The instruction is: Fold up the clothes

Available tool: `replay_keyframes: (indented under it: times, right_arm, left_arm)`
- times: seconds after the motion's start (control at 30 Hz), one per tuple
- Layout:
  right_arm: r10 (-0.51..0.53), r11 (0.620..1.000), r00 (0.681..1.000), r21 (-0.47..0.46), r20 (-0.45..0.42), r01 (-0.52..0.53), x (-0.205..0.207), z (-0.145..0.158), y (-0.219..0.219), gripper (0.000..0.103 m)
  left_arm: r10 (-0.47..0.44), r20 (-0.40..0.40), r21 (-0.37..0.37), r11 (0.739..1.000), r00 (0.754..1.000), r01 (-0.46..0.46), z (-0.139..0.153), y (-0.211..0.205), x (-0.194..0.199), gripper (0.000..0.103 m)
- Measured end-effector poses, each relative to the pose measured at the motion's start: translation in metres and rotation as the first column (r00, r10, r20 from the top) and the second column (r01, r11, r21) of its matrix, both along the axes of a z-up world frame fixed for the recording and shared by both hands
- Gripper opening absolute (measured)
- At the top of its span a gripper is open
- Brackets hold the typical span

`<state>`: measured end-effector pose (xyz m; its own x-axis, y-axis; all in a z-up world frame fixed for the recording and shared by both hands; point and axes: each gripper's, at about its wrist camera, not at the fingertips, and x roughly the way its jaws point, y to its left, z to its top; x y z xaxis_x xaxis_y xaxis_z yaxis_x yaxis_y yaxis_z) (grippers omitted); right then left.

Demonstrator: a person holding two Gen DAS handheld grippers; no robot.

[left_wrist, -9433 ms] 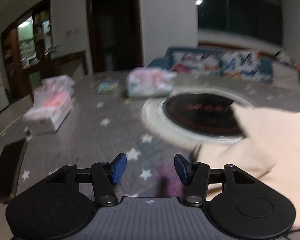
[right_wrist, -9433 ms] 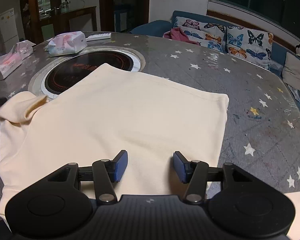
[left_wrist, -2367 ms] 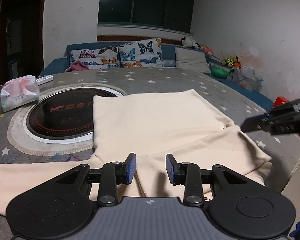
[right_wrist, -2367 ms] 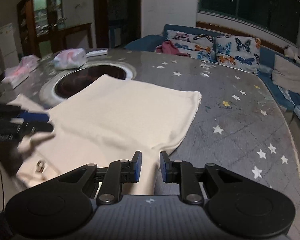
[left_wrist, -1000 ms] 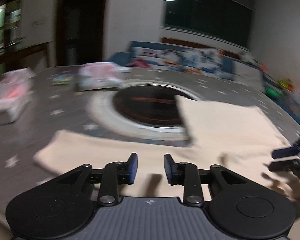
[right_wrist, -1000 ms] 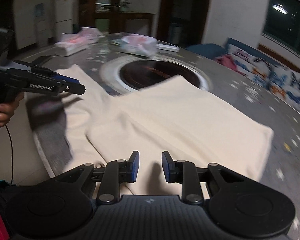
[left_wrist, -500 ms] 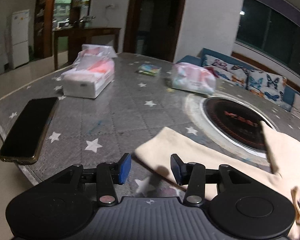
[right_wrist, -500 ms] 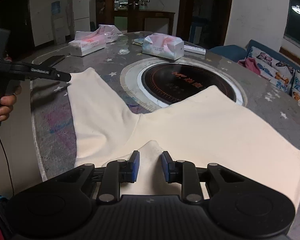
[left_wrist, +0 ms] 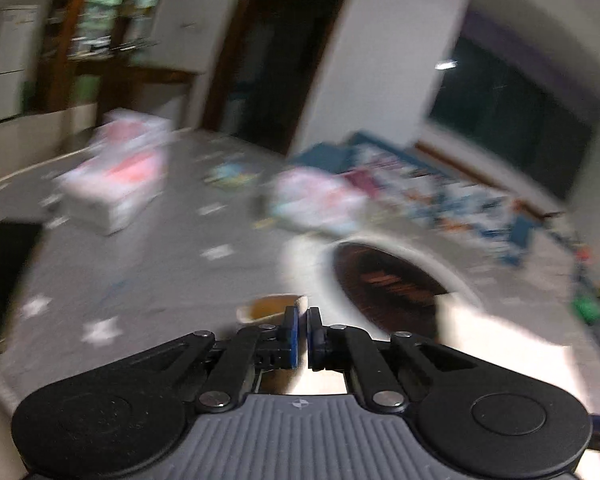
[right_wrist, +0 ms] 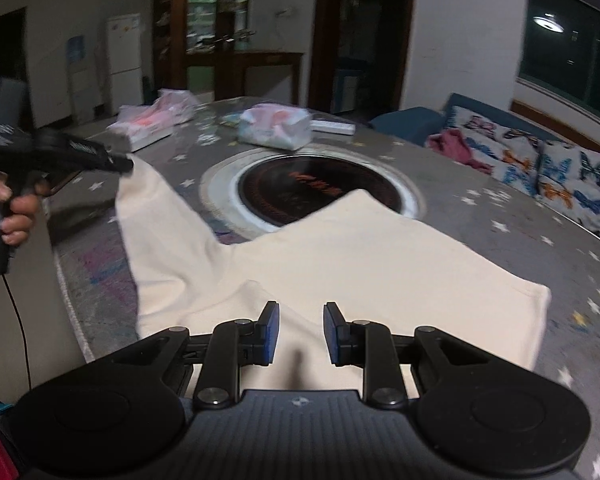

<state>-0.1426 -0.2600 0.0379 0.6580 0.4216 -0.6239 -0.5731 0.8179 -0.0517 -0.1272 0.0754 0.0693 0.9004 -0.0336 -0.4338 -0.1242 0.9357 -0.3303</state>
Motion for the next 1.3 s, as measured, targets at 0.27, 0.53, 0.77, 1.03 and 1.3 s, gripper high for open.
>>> replay_keyframes:
  times: [0.27,0.53,0.77,1.03,1.3]
  right_arm:
    - [-0.167,0.985,0.986,0.054,-0.007,0.167,-0.013,-0.003,-0.054,0.024]
    - [-0.297,0.952,0.955,0.071,-0.025,0.298,-0.029,-0.009,-0.096,0.024]
    - [-0.344,0.935,0.938,0.081,-0.045,0.346,-0.034,-0.014,-0.111,0.024]
    - [-0.31,0.945,0.949,0.087,-0.054,0.314,-0.019,-0.018,-0.096,0.024]
    - [-0.324,0.942,0.943,0.065,-0.074,0.329,0.001,-0.034,-0.083,0.023]
  left_arm:
    - [-0.403,0.159,-0.034,0.91,0.901,0.413,0.044,-0.108,-0.001,0.004]
    - [-0.665,0.122,-0.06,0.737,0.737,0.674,0.023,-0.198,0.009,0.008]
    - [-0.719,0.015,-0.004,0.695,0.695,0.719,-0.01,-0.206,0.0,0.043]
    - [-0.611,-0.072,0.056,0.786,0.788,0.615,-0.035,-0.149,0.002,0.041]
    - [-0.55,-0.092,0.079,0.827,0.83,0.557,-0.036,-0.126,0.016,0.037]
